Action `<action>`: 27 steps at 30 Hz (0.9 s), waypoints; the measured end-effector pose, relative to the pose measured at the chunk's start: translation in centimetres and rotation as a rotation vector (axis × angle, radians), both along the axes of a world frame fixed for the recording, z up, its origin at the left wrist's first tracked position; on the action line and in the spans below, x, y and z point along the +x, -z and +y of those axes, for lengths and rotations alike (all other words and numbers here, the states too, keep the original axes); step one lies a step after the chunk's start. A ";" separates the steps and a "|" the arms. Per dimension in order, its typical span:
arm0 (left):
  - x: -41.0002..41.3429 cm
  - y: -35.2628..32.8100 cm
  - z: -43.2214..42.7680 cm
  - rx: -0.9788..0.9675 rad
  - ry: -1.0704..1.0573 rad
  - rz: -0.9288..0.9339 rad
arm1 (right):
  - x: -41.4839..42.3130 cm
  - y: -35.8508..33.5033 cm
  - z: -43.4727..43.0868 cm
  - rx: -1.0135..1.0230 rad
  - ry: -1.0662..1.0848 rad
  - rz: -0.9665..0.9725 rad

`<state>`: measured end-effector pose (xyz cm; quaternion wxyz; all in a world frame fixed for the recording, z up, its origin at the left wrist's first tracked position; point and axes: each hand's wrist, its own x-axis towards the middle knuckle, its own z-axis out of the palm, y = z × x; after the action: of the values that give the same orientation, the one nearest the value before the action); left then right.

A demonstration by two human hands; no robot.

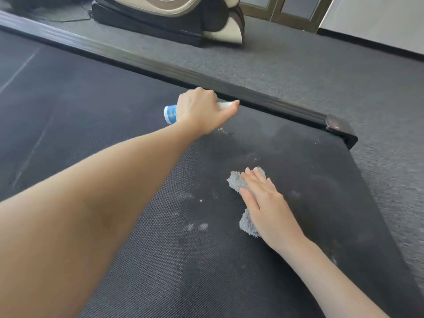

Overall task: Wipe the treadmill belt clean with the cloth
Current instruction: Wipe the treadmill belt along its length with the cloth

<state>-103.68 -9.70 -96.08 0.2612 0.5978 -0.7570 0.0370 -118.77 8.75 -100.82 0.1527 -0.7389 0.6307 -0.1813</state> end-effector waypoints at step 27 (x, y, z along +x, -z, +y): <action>-0.4 -1.1 -5.1 0.068 -0.053 0.090 | 0.1 1.0 -1.1 -0.053 -0.002 0.017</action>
<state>-104.09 -14.81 -94.98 0.2733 0.6273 -0.7292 -0.0089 -118.62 7.65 -101.82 0.1276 -0.7448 0.6263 -0.1914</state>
